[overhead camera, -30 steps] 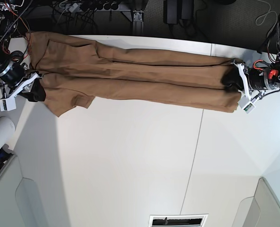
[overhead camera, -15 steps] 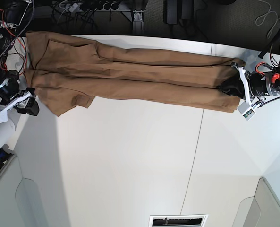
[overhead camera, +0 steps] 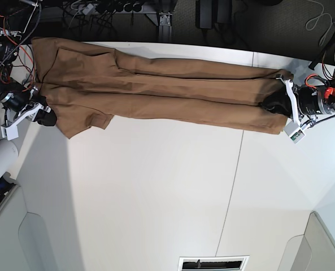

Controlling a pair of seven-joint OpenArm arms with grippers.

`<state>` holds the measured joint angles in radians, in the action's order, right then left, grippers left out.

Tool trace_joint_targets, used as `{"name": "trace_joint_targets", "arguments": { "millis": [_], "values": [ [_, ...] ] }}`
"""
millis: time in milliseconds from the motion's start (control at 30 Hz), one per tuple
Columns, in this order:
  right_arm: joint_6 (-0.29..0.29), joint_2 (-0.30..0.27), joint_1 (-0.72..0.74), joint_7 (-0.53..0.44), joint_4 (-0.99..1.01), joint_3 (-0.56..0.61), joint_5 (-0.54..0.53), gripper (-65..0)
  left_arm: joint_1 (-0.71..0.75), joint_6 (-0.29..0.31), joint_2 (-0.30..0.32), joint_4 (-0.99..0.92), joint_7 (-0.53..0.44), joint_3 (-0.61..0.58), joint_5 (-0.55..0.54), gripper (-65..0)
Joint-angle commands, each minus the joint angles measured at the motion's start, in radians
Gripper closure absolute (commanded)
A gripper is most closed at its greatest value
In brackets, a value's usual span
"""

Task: Layout the t-shirt on the table in an organized manner, then fold the t-shirt properly
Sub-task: 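Hold the strip with both grippers and pull it taut lengthwise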

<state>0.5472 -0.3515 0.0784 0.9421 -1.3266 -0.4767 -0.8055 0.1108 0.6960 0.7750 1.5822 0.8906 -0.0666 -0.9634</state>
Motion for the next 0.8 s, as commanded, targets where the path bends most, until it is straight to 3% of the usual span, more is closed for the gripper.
{"name": "trace_joint_targets", "arguments": {
  "millis": [0, 133, 167, 367, 767],
  "values": [
    [0.010, -0.016, 0.018, -0.008, -0.016, -0.005, -0.025, -4.1, -0.010, 0.002, 0.017, 0.012, -0.011, 0.009, -0.019, -10.6],
    [0.010, -0.016, 0.018, 0.002, -0.016, -0.005, -0.025, -2.8, -0.010, 0.002, 0.017, 0.012, -0.011, 0.009, -0.016, -10.6],
    [0.010, -0.016, 0.018, 0.006, -0.016, -0.005, -0.026, 0.0, -0.010, 0.002, 0.017, 0.012, -0.011, 0.009, -0.016, -10.6],
    [0.026, -0.016, -0.016, 0.061, -0.043, -0.006, -0.092, 0.0, -0.005, 0.002, 0.018, 0.012, -0.011, 0.009, -0.005, -10.6],
    [0.029, -0.017, -0.220, 0.069, -0.348, -0.030, -0.092, 0.0, -0.002, 0.002, 0.017, 0.011, -0.011, 0.009, -0.002, -10.6]
  ]
}}
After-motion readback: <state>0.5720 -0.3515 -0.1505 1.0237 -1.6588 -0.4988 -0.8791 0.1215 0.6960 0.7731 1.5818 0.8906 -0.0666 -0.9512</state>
